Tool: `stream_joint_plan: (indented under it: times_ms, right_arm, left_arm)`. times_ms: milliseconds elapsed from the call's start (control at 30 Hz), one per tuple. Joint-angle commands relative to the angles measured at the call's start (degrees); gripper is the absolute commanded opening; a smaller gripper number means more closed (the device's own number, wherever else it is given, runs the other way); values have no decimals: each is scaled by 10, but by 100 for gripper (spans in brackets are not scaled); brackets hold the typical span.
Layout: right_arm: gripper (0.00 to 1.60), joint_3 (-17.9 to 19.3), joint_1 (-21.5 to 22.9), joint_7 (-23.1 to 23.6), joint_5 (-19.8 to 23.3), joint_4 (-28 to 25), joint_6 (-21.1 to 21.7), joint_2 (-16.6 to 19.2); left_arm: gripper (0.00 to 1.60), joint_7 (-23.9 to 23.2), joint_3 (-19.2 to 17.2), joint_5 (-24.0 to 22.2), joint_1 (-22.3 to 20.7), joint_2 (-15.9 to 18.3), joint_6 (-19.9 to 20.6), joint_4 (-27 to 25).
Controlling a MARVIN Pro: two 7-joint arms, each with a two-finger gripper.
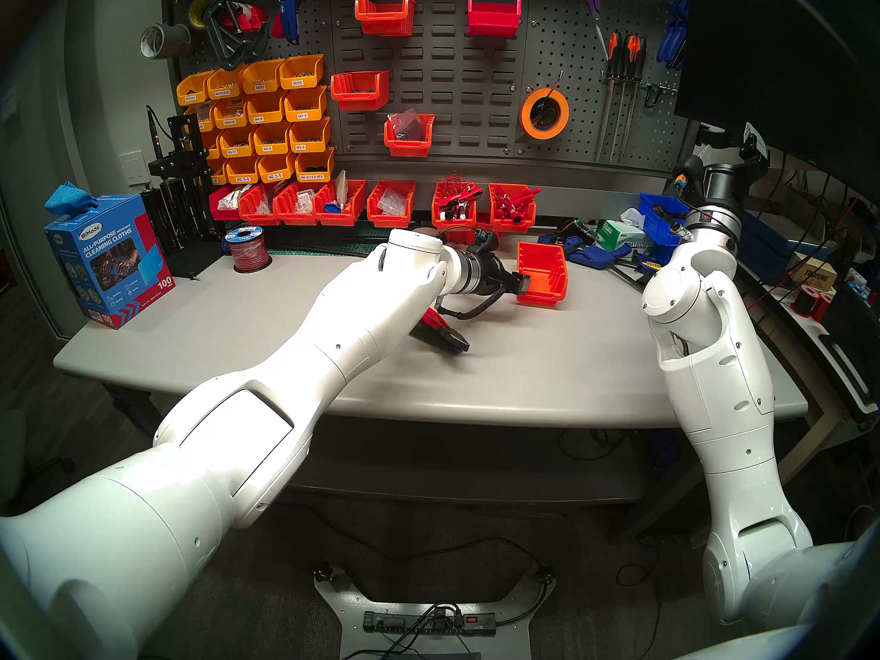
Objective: Take out tools from the storage box
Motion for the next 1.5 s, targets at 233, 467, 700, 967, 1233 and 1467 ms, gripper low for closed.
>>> stream_joint_plan:
  times_ms: [233, 467, 700, 967, 1233, 1467]
  right_arm:
    - [160, 0, 7, -3, -3, -6, 1, 1]
    - [160, 0, 7, -3, -4, -6, 1, 1]
    - [160, 0, 7, -3, -4, -6, 1, 1]
    - [160, 0, 7, -3, -4, -6, 1, 1]
    - [160, 0, 7, -3, -3, -6, 1, 1]
    - [160, 1, 7, -3, -3, -6, 0, 1]
  left_arm:
    - [160, 6, 3, 0, -17, -18, 0, 4]
    - [158, 15, 11, 4, -14, -23, -7, 10]
    - [113, 61, 16, 18, -3, -43, -37, 26]
    - [0, 74, 16, 19, -3, -53, -49, 42]
    - [0, 70, -2, 5, 0, -50, -52, 31]
    - [0, 49, -28, -16, -9, -30, -34, -9]
